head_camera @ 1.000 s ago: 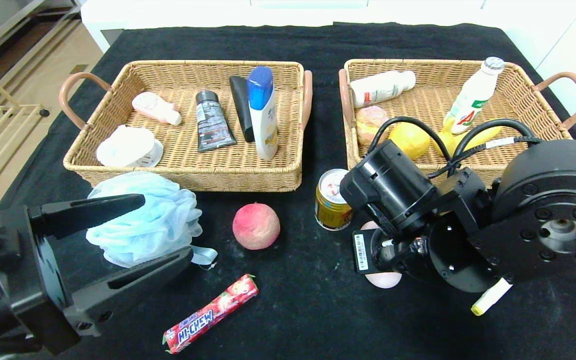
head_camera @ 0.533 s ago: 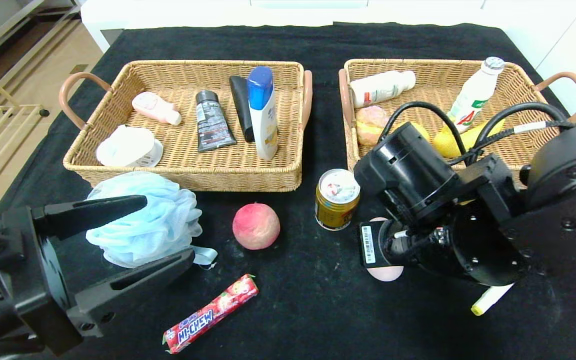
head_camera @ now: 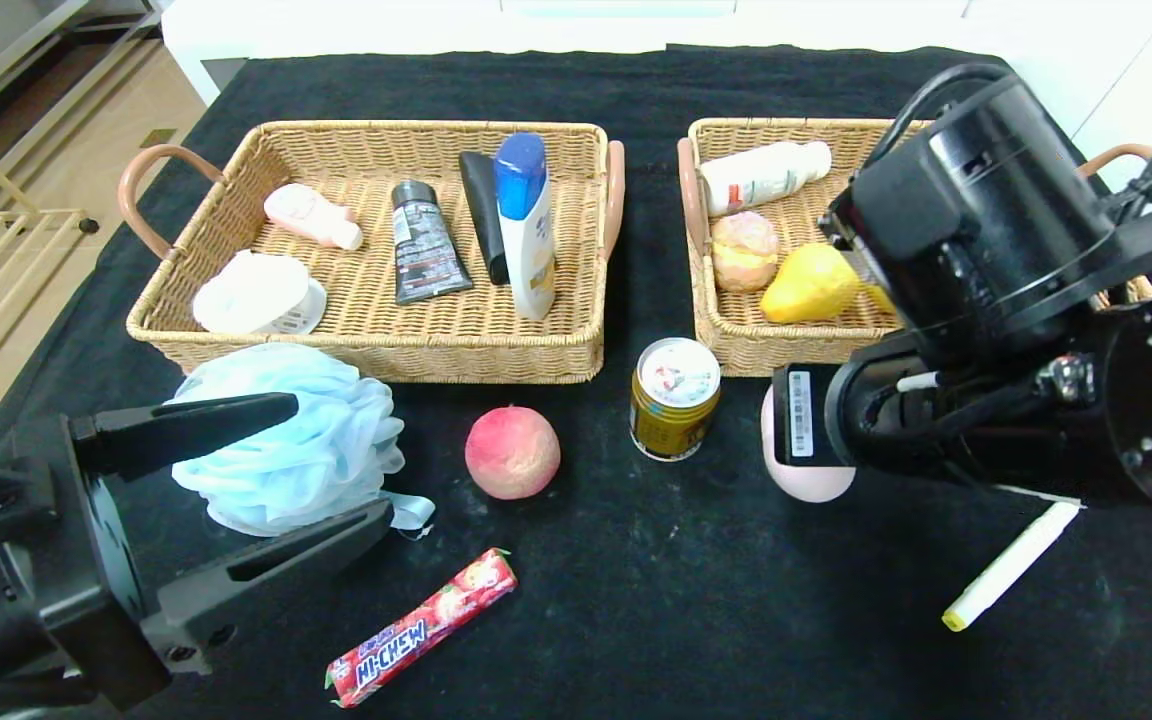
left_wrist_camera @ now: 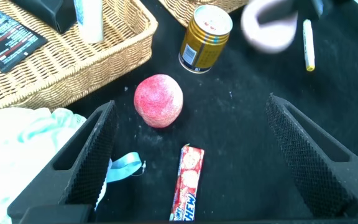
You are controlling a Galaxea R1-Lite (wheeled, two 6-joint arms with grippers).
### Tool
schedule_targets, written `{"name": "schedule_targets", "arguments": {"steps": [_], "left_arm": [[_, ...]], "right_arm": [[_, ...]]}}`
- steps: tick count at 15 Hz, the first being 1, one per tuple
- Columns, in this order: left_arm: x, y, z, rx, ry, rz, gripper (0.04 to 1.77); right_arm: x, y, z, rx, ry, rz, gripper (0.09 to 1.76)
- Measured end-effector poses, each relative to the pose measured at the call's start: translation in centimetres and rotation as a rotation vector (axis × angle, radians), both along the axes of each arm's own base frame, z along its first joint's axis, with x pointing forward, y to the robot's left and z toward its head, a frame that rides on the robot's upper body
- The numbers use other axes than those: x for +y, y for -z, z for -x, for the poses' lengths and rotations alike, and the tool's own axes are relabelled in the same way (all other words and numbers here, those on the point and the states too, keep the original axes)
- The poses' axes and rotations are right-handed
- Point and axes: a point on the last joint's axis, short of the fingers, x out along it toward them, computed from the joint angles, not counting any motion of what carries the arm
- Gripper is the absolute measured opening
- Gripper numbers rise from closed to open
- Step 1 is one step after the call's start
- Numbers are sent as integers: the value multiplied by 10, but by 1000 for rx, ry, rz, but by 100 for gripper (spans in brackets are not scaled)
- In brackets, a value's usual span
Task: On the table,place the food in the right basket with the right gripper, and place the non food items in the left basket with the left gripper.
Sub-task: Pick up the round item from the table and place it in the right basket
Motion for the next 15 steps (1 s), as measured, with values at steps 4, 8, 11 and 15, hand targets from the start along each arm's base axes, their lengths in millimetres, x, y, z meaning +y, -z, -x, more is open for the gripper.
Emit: {"name": "schedule_targets", "arguments": {"steps": [4, 8, 11, 15], "left_arm": [[0, 0, 0, -1, 0, 0, 172], [0, 0, 0, -1, 0, 1, 172], [0, -1, 0, -5, -1, 2, 172], [0, -2, 0, -7, -3, 3, 172]], "right_arm": [[-13, -20, -10, -67, 22, -8, 15], [-21, -39, -23, -129, 53, -29, 15], [-28, -47, -37, -161, 94, -25, 15], [-35, -63, -57, -221, 140, -49, 15]]}}
